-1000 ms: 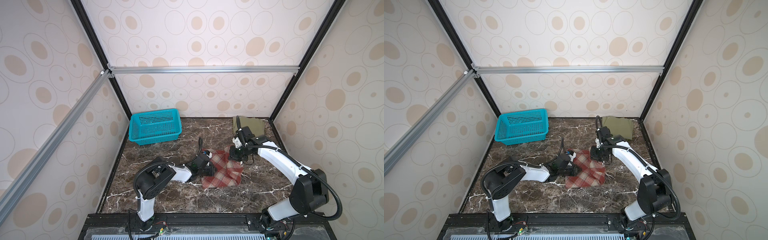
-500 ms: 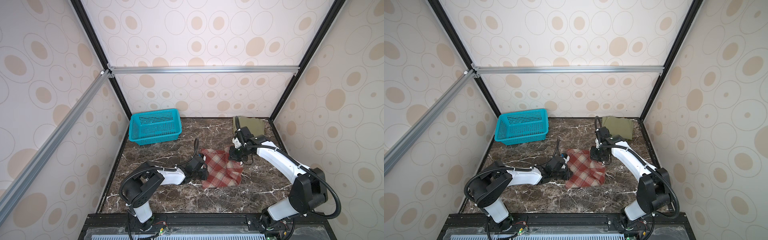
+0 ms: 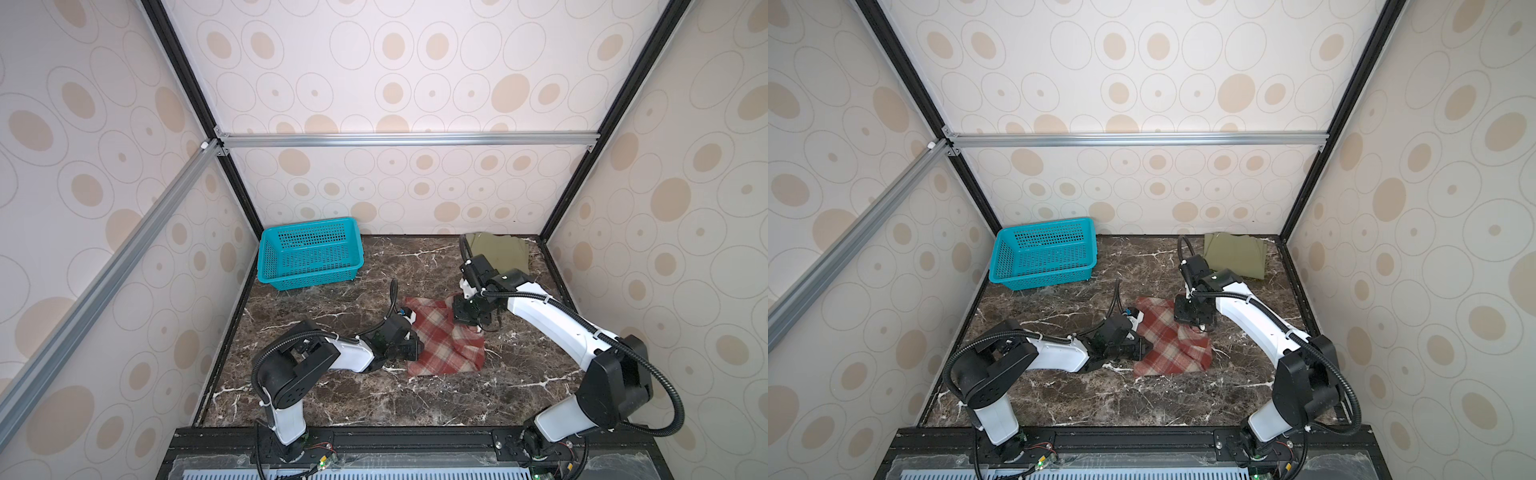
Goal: Fold and stack the skirts
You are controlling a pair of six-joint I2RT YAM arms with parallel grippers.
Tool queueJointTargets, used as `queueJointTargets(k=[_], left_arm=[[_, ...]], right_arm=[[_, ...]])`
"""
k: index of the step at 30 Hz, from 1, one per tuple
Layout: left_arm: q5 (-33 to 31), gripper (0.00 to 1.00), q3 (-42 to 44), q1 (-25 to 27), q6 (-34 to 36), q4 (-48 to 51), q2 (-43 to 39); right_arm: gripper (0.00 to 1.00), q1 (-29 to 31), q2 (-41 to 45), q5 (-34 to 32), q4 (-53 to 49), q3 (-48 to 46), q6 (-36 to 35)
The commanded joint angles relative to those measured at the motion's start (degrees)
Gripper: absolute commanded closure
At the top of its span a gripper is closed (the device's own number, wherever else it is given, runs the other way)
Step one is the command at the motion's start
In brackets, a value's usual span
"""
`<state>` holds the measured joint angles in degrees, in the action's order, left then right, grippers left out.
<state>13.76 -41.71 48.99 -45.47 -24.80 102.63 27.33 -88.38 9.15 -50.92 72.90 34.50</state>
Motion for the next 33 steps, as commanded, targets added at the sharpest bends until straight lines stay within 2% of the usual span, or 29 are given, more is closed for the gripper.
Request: queueJointTargets(k=[1, 29, 33], left_arm=[[1.0, 0.84, 1.18, 0.91, -1.51, 1.14, 2.13], [0.18, 0.84, 4.63, 1.19, -2.55, -1.01, -0.91], [-1.19, 0.85, 4.8, 1.19, -2.26, 0.39, -2.3]], right_arm=[[1.0, 1.49, -2.28, 0.37, 1.04, 1.71, 2.89], [1.0, 5.37, -14.1, 4.32, 14.54, -1.32, 9.4], [0.87, 6.32, -14.89, 5.61, 15.23, -0.56, 9.53]])
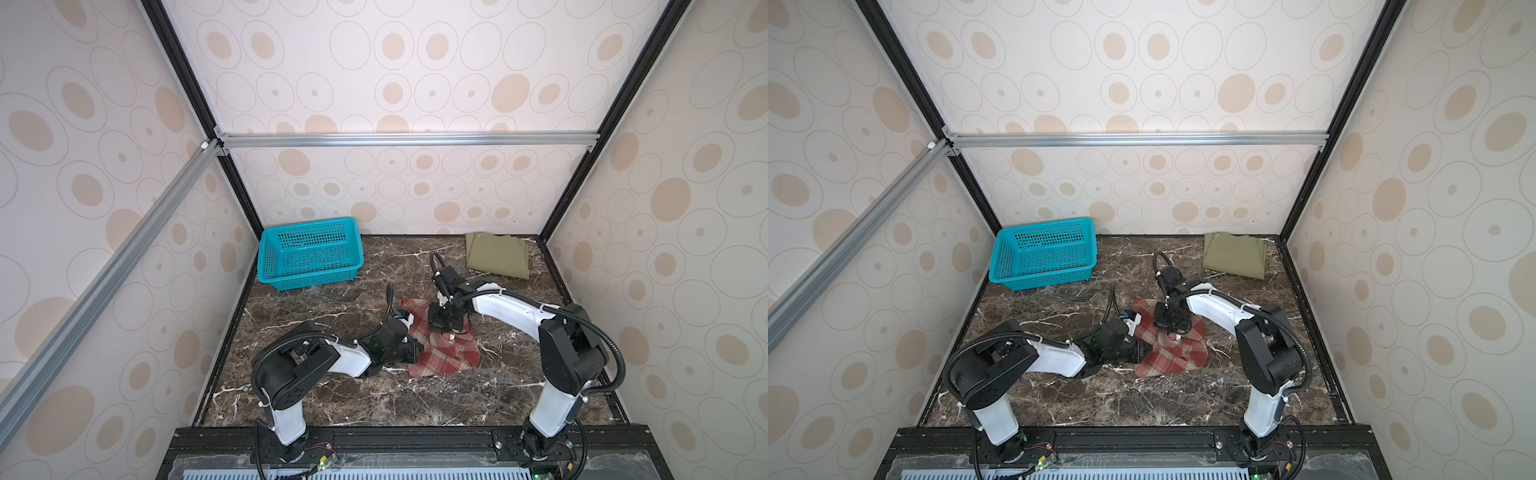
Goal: Fold and stack the skirts
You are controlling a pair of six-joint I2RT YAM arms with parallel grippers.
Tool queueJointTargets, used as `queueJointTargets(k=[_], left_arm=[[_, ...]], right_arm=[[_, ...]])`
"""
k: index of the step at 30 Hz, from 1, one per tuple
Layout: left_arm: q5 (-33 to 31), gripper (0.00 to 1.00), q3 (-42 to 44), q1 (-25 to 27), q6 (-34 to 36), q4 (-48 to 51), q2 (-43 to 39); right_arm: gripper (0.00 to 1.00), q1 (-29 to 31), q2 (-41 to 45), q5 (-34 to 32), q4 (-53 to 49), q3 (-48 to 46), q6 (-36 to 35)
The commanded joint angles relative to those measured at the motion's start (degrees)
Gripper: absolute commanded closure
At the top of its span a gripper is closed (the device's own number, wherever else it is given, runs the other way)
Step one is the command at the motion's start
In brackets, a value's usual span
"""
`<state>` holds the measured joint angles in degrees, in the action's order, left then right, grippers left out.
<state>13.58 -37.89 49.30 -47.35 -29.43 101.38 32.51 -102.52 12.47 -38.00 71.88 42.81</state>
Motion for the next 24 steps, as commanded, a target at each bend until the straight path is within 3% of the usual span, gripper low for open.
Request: queueJointTargets(k=[1, 7, 13, 24], left_arm=[[-1.44, 0.85, 0.95, 0.89, -0.34, 5.71, -1.54], [-5.31, 0.85, 2.0, 0.58, -0.69, 9.68, -6.79], [-8.08, 0.86, 2.43, -1.19, -0.93, 15.25, -10.3], [-8.84, 0.87, 3.88, -4.98, -1.52, 13.75, -11.1]], right_arm=[[0.82, 1.41, -0.85, 2.29, 2.23, 0.74, 1.12], [0.67, 2.19, -0.43, 2.36, 1.81, 1.27, 1.3], [0.62, 2.66, 0.4, 2.82, 1.83, 1.86, 1.67], [0.61, 4.32, 1.34, 4.18, 1.27, 4.49, 2.78]])
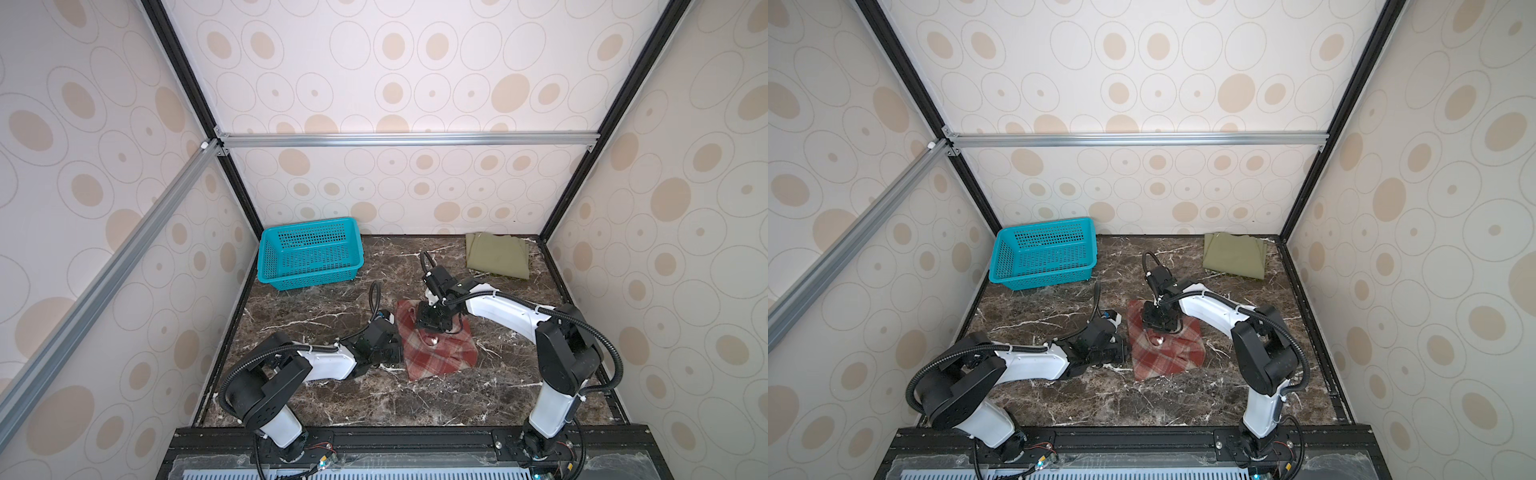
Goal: Fold and stack the skirts
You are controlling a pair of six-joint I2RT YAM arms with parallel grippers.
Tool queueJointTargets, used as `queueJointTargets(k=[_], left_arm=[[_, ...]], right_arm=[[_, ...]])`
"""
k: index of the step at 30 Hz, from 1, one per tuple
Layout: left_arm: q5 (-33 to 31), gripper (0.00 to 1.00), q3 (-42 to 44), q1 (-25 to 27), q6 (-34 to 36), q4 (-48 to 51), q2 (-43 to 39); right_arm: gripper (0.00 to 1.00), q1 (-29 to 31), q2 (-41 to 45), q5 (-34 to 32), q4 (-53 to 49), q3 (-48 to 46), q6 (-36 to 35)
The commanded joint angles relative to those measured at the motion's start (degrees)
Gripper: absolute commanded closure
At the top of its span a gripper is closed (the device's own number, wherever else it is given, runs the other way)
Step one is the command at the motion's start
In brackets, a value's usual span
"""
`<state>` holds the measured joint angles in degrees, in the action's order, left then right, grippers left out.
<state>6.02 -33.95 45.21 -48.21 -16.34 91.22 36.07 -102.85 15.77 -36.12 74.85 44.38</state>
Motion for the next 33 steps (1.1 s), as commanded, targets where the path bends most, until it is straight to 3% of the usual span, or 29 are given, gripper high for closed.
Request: queueJointTargets(k=[1, 7, 12, 15, 19, 23, 26, 33], left_arm=[[-1.28, 0.87, -0.02, -1.11, -0.59, 0.64, -1.0], [-2.16, 0.87, -0.12, -2.65, 0.78, 1.84, -2.73], [-3.27, 0.84, -2.37, -4.05, 4.44, 3.67, -5.28], [-2.22, 0.75, -5.96, -4.33, 7.47, 3.68, -5.34], [1.86, 0.55, -11.98, -4.27, 9.26, 3.56, -1.7], [5.83, 0.51, -14.92, -4.32, 7.72, 1.49, 2.46], [8.06, 0.4, -14.78, -4.38, 5.78, -2.71, 4.05], [10.84, 0.41, -18.24, -4.33, 3.93, -5.22, 8.5]], right_arm=[[0.6, 0.98, 1.77, 1.16, -0.54, 1.61, 1.34], [0.6, 1.3, 4.79, 1.45, -1.92, 2.23, 0.86], [0.6, 0.3, 8.61, -3.4, -5.26, 0.67, -2.27], [0.63, -0.66, 10.07, -3.47, -2.94, -2.79, -4.38], [0.72, -1.09, 11.13, -6.18, -0.99, -6.68, -6.67], [0.79, -2.11, 12.27, -5.49, 1.1, -10.13, -7.21], [0.82, -2.32, 13.37, -5.43, 2.94, -12.69, -7.85], [0.88, -1.54, 12.95, 1.22, 9.31, -17.82, -7.03]])
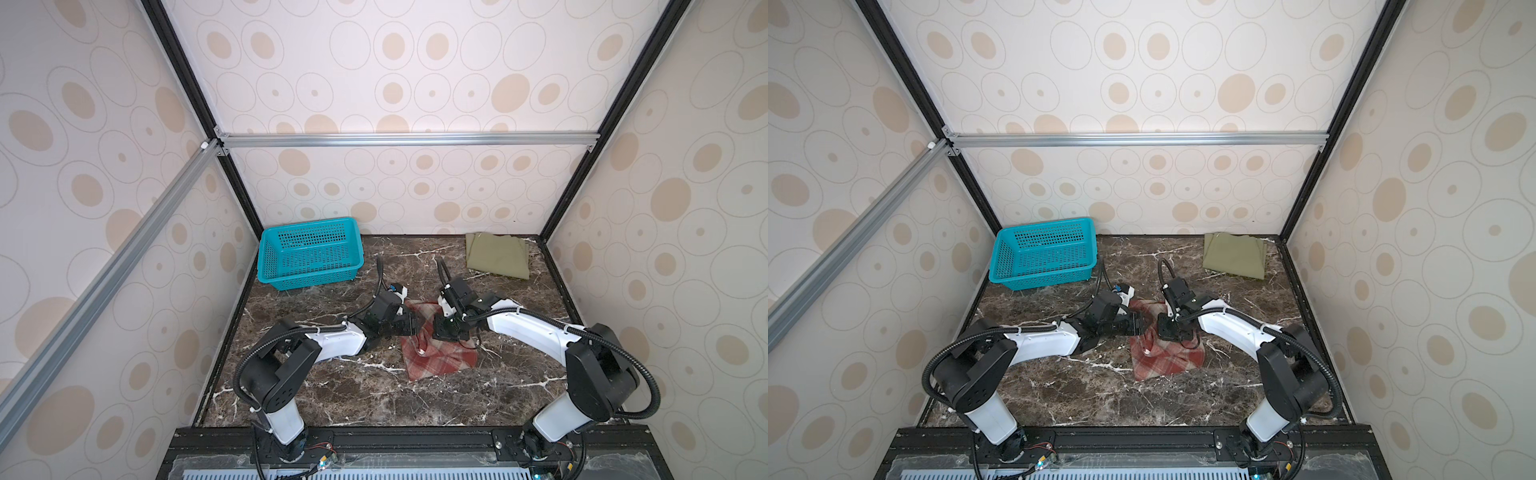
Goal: Fold and stack the skirts
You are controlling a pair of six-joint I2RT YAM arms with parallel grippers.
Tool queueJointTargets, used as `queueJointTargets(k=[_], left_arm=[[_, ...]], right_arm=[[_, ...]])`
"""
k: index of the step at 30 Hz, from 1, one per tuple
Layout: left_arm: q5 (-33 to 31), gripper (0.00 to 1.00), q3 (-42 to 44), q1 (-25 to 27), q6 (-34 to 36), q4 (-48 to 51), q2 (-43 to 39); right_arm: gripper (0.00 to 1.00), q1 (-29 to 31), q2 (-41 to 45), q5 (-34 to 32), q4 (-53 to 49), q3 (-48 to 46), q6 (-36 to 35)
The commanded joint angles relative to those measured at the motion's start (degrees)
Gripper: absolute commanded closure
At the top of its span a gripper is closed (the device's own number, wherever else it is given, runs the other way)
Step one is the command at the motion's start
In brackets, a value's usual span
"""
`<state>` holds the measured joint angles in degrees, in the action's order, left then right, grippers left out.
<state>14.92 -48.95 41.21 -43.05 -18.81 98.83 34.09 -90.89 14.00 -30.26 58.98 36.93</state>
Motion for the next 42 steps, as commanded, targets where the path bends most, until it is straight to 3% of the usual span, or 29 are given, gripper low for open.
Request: queueJointTargets(k=[1, 11, 23, 34, 42], left_arm=[[1.72, 0.42, -3.76, -0.28, -1.32, -2.62, 1.11], [0.97, 0.44, -5.79, -0.28, -1.17, 1.23, 0.43], [3.67, 0.58, -5.03, -0.18, -5.64, -3.69, 3.89], [-0.5, 0.68, -3.4, -1.66, -6.84, -5.01, 9.05], [0.81, 0.68, -2.91, -2.19, -8.36, -8.54, 7.05]], right_arm=[[0.89, 0.92, 1.06, 3.06, 4.26, -2.61, 0.87], [0.93, 4.78, 2.94, 2.78, 8.41, -6.72, 4.77], [0.99, 7.64, 1.45, 2.03, 16.17, -12.25, 7.61], [1.0, 9.62, 6.11, -1.32, 20.59, -16.27, 5.46], [1.0, 9.71, 8.45, -2.71, 18.64, -13.73, 2.2]])
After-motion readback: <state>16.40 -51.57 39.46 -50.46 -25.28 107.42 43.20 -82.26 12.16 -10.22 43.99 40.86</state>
